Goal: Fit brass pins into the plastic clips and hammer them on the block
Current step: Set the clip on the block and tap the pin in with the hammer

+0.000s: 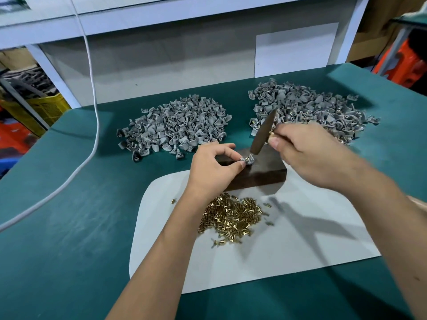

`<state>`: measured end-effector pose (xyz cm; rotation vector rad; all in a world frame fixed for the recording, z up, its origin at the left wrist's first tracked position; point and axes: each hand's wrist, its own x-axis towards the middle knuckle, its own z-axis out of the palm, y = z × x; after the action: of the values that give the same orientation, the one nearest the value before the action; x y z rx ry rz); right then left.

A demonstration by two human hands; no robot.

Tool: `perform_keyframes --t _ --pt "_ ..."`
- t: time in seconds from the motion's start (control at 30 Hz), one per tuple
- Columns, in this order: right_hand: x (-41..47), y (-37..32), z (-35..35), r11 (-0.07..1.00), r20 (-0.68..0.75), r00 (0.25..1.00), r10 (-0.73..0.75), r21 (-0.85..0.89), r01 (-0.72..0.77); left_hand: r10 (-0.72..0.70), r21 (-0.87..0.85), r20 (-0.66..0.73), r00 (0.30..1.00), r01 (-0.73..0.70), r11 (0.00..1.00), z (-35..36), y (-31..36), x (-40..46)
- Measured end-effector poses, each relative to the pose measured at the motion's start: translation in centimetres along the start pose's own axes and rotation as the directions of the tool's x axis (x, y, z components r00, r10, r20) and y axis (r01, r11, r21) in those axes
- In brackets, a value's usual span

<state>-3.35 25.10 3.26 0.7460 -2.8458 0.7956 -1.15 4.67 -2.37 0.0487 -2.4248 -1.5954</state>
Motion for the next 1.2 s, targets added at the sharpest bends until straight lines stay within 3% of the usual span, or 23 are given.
perform_keyframes --t 0.17,0.3,0.37,0.47,0.57,0.63,0.77,0.8,0.93,1.07,1.1,1.2 --pt "-0.3 -0.5 0.2 0.999 -0.244 0.969 -0.043 -0.007 0.043 -0.023 0.017 0.001 1.0 0.023 1.0 0.0 0.2 0.2" --pt "0.4 -1.8 1.5 0.984 -0.001 1.0 0.012 -0.175 -0.012 -0.008 0.067 -0.007 1.0 0.009 0.998 -0.2 0.4 0.1" --pt "0.7 -2.0 0.6 0.983 -0.029 1.0 0.002 -0.186 -0.007 -0.007 0.087 -0.008 1.0 0.008 0.996 -0.2 0.5 0.0" --pt "0.4 -1.9 0.3 0.994 -0.205 0.978 -0.036 -0.104 0.015 -0.007 0.1 -0.02 1.0 0.009 0.995 -0.2 0.5 0.0" --pt "0.2 -2.6 1.4 0.98 -0.014 1.0 0.008 -0.198 -0.011 -0.001 0.082 -0.022 1.0 0.003 0.997 -0.3 0.6 0.1" --pt "0.7 -2.9 0.8 0.962 0.034 0.999 0.026 -0.271 -0.016 -0.005 0.08 -0.022 1.0 0.006 0.997 -0.3 0.7 0.0" --pt "0.5 -2.8 0.2 0.982 -0.209 0.976 -0.057 -0.189 0.017 -0.011 0.099 -0.024 1.0 0.014 0.995 -0.2 0.4 0.2" --pt "0.3 -2.8 0.6 0.984 -0.205 0.978 -0.046 -0.18 0.009 -0.01 0.103 -0.027 1.0 0.013 0.995 -0.1 0.3 0.3" --pt "0.6 -3.0 0.9 0.95 0.038 0.998 0.048 -0.31 -0.034 0.008 0.103 -0.03 1.0 -0.005 0.995 -0.2 0.3 0.1" --pt "0.4 -2.9 0.2 0.978 -0.206 0.978 -0.023 -0.209 -0.021 0.003 0.111 -0.034 0.999 0.001 0.994 -0.2 0.4 0.2" --pt "0.3 -2.8 0.7 0.984 -0.193 0.981 -0.019 -0.179 -0.016 0.005 0.114 -0.034 0.999 -0.001 0.993 -0.2 0.4 0.3" --pt "0.3 -2.8 1.4 0.966 0.037 0.997 0.061 -0.254 -0.05 0.009 0.114 -0.031 0.999 -0.005 0.993 -0.3 0.5 0.2"
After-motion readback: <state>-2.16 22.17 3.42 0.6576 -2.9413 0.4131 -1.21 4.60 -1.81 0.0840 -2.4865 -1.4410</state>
